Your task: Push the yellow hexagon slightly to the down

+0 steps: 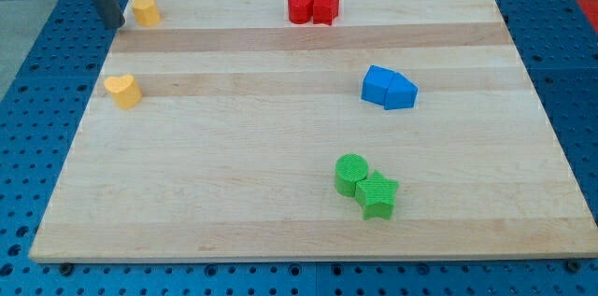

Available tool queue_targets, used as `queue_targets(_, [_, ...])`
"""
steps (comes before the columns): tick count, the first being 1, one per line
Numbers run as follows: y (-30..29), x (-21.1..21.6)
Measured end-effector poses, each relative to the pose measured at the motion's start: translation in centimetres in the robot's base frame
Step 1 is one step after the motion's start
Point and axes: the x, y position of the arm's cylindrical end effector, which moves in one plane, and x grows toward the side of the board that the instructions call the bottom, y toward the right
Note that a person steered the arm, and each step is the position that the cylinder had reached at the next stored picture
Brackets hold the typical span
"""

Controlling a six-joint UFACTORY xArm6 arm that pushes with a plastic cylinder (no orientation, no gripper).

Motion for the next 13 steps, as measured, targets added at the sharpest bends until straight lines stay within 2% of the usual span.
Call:
queue_targets(1, [0.0, -3.8])
queue_targets(2, [1.1, -5.1])
queue_targets(3, [5.2, -4.5])
queue_targets(4, [8.9, -1.9])
queue_targets(5, [9.9, 1.8])
queue_targets(6, [9.9, 3.0])
queue_targets(8, [9.5, -2.9])
queue_targets(9, [5.3, -2.5])
queue_targets(10, [3.4, 0.4])
queue_targets(12, [3.8, 6.0])
queue_targets(13, [3.4, 3.2])
